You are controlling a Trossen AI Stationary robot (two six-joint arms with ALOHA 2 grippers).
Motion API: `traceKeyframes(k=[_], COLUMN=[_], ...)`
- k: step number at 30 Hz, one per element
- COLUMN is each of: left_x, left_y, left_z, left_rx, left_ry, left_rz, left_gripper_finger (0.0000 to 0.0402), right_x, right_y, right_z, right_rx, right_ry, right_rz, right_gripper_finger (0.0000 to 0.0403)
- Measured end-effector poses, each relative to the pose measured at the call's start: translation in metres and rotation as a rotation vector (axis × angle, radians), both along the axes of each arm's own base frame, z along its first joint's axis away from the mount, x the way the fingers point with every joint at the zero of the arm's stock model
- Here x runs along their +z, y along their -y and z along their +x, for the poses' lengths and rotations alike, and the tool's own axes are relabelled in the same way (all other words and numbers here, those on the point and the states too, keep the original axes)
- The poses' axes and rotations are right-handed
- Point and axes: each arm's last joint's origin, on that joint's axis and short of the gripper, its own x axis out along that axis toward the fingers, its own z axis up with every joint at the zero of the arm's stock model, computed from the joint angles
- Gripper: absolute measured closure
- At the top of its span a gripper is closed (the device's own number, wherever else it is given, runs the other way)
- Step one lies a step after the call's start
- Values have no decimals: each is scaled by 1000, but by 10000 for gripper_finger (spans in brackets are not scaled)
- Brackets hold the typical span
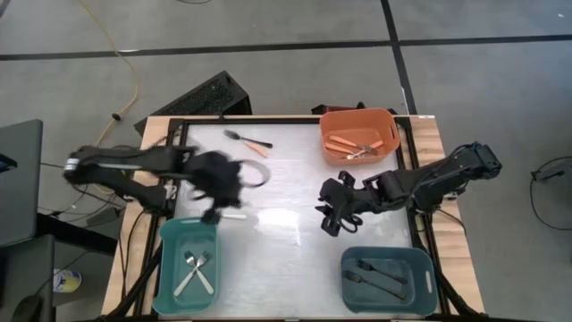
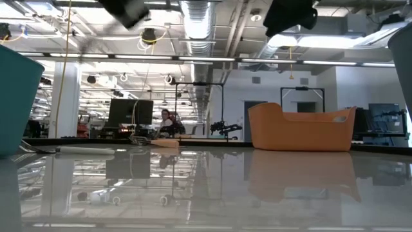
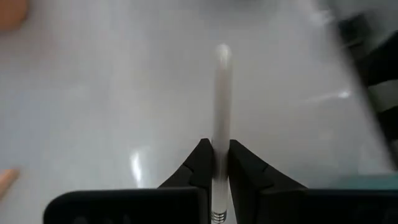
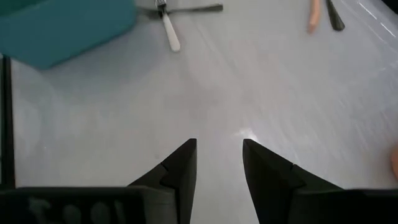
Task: Sort silverware by color (type)
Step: Put the white fork into the green bin, then put the black fork into the blue bin
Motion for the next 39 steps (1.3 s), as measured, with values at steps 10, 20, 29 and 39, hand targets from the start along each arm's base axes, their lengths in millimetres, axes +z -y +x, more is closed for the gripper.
traceKeyframes(k=[10,20,29,39], left_x=[-27,-78,-98,-46], left_y=[67,116,133,141], left_z=[-112,-133,-129,-124], left_rx=[-92,-387,-559,-529], left_ry=[146,55,-55,31], left_rz=[-89,224,348,188], left_gripper_finger=[392,387,303,187], right_x=[1,3,2,-3], right_y=[28,42,32,31], right_z=[12,17,15,10], right_rx=[-79,-174,-111,-22], right_ry=[41,85,67,-27], right_rz=[-10,71,59,7], right_gripper_finger=[251,251,251,251])
